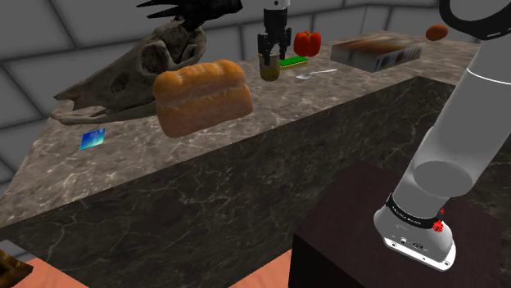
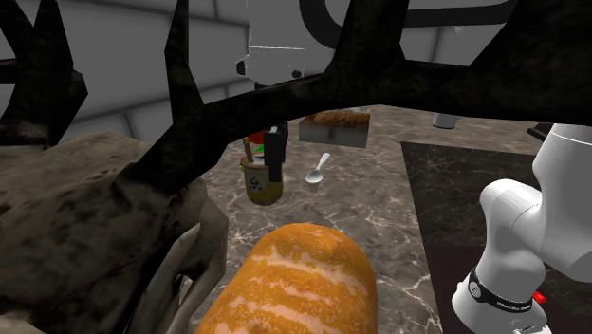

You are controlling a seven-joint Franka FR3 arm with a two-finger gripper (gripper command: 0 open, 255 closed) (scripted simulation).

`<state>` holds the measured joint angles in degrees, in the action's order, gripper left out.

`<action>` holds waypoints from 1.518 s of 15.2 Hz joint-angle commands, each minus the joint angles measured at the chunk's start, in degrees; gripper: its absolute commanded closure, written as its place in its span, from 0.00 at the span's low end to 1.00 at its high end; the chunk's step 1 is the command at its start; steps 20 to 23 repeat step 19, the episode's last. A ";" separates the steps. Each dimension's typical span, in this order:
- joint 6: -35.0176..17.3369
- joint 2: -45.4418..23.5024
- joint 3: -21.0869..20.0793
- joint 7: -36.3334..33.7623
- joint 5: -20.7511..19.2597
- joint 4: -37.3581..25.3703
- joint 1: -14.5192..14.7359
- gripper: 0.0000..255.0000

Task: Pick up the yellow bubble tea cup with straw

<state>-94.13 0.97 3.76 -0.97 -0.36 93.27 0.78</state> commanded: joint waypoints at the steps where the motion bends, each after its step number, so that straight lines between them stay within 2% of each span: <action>1: -0.01 -0.07 -0.02 0.01 0.02 0.04 0.02 1.00; 7: 4.19 -1.12 0.03 0.13 0.10 -5.21 -0.03 1.00; 17: 13.21 -4.70 0.12 0.33 0.34 -17.81 -0.14 1.00; 23: 13.36 -4.77 0.13 0.33 0.35 -18.02 -0.15 1.00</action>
